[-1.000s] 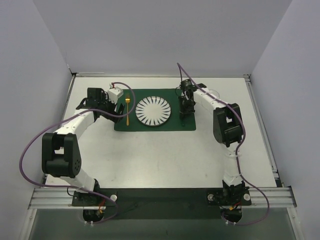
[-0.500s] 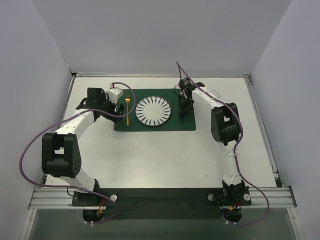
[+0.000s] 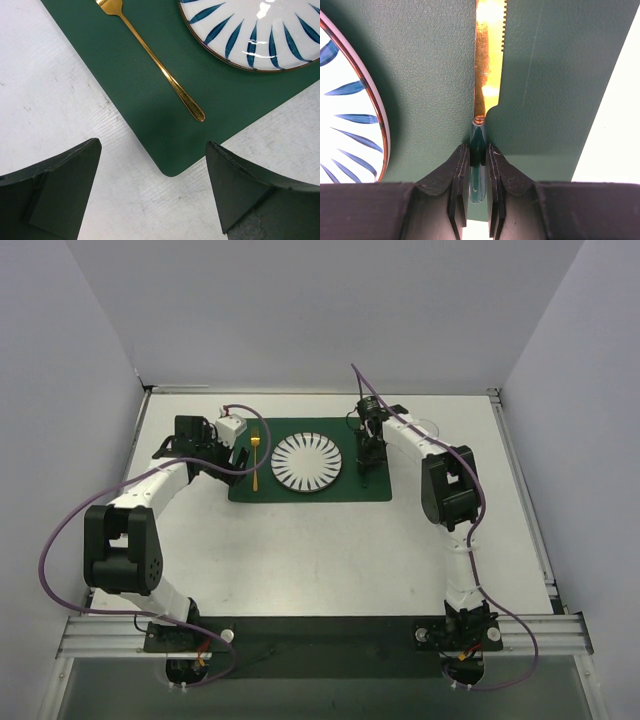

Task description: Set the dinner table for one person

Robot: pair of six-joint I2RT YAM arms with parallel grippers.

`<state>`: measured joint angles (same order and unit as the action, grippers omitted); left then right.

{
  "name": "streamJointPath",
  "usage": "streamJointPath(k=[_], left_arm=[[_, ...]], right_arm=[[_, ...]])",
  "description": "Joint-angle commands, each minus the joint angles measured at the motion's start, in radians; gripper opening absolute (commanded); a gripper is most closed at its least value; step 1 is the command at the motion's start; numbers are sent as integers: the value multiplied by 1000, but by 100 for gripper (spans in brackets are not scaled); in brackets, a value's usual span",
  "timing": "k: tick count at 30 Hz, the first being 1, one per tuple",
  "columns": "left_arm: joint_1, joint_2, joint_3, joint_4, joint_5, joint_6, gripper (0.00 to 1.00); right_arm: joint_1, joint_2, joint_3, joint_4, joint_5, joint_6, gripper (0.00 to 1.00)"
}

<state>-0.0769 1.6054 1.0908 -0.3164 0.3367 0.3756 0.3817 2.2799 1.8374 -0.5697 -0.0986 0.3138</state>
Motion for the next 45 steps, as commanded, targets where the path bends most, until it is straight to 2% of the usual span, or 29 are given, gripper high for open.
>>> streamJointPath(k=[1,23,35,45], left_arm=[[5,8,23,13,10,11,97],[5,13,20,13,13,13,97],[5,11,17,14,15,16,97],[5,11,15,14,18,16,97]], right_arm=[[17,-43,-20,-94,20,-2,9],[36,-129,-53,-131,96,47,5],[49,-76,-24,-133,62,84,4],[51,-51,-15,-131,60,102,12]])
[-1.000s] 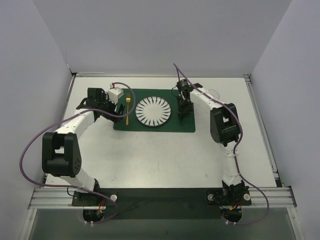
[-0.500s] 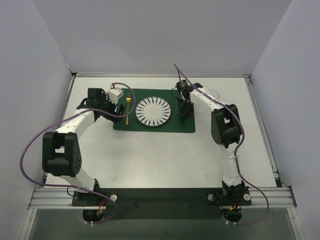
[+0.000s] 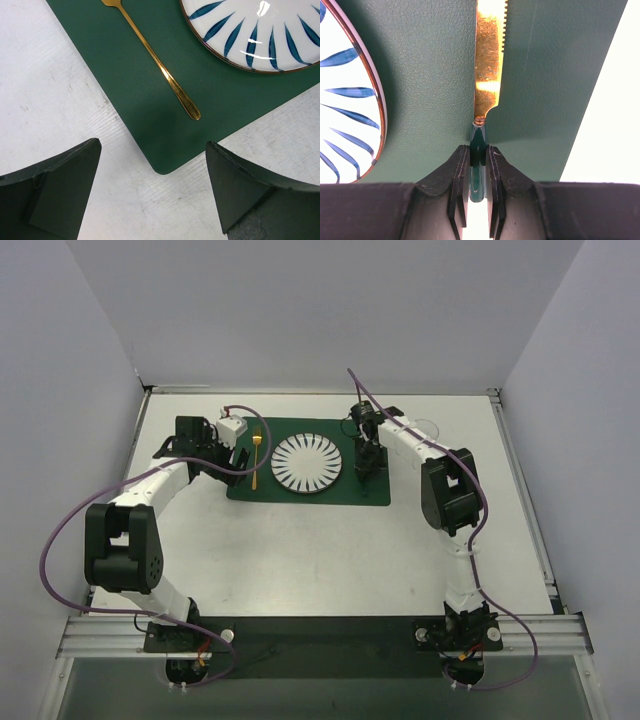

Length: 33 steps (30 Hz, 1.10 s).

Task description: Set the dinner table for one person

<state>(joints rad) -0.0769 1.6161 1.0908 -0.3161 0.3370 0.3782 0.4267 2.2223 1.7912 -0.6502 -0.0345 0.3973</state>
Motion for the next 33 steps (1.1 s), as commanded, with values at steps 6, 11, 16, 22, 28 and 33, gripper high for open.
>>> streamJointPath(k=[6,11,16,22,28,33], left_arm=[[5,2,17,14,17,16,97],[6,2,15,14,17,16,97],[6,1,15,14,16,16,97],[6,-1,15,12,16,16,97],[6,-4,15,9,17,19,97],[9,-2,15,11,19,19,97]], right_arm=[[4,5,31,-51,-5,20,22],[3,-7,28,-52,-16,26,39],[4,-99,30,-52,-27,11,40],[-38,-260,60,-51,-2,-63,43],[-230,-349,42,-46,-40,-29,44],[-417,-310,53,-34,-45,6,44]])
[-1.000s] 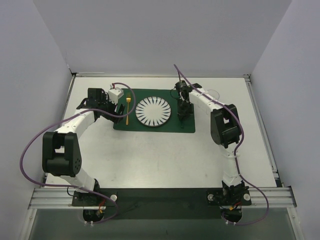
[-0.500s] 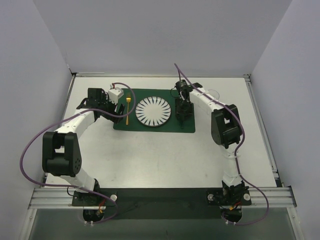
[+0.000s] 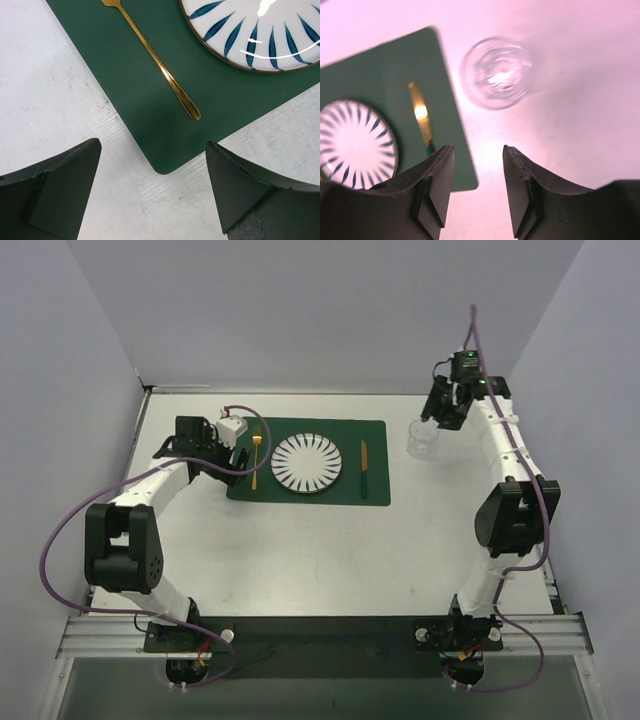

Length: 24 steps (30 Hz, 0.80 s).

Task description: Set the dinner table for one person

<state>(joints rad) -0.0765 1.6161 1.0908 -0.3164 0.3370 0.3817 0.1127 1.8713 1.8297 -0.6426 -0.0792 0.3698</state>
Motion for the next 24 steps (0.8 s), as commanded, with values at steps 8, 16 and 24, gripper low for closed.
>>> streamJointPath(k=[8,16,24], left_arm=[[12,-2,17,10,14,19,97],[14,13,18,8,11,20,97],[14,24,20,8,14,22,97]], right_arm=[[-194,215,91,-5,-68,43,42],[-193,285,114,21,-91,50,40],[-188,331,141,44,-106,54,29]])
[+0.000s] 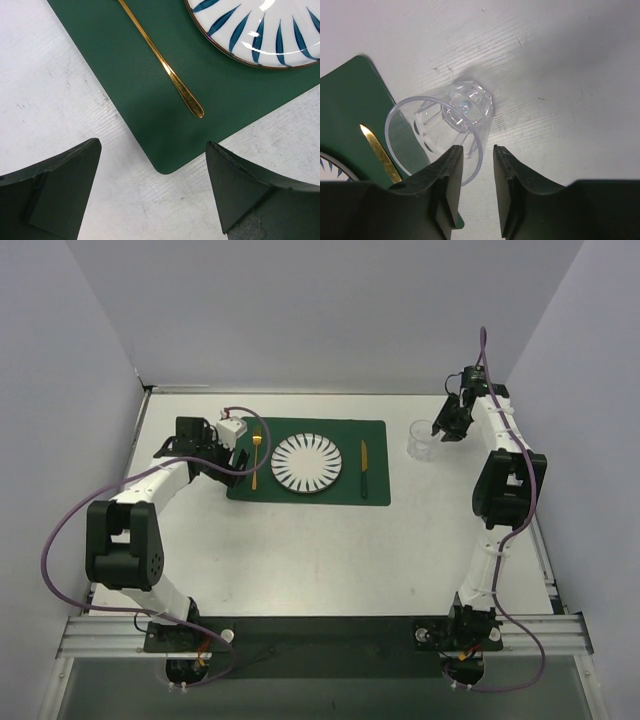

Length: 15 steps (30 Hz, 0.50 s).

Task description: Set the dinner table for one person

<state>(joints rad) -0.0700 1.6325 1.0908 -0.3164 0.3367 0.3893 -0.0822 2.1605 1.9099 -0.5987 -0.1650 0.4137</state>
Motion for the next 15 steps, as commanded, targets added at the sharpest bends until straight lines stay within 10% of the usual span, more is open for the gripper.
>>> streamJointPath(k=[1,8,15], left_arm=[[9,6,21,7,13,14,97],[10,-2,15,10,12,16,97],[9,7,21,5,12,14,97]], right_arm=[[7,54,70,0,-25,11,28],[16,82,81,4,-12,25,0],[131,65,210,5,211,-62,0]])
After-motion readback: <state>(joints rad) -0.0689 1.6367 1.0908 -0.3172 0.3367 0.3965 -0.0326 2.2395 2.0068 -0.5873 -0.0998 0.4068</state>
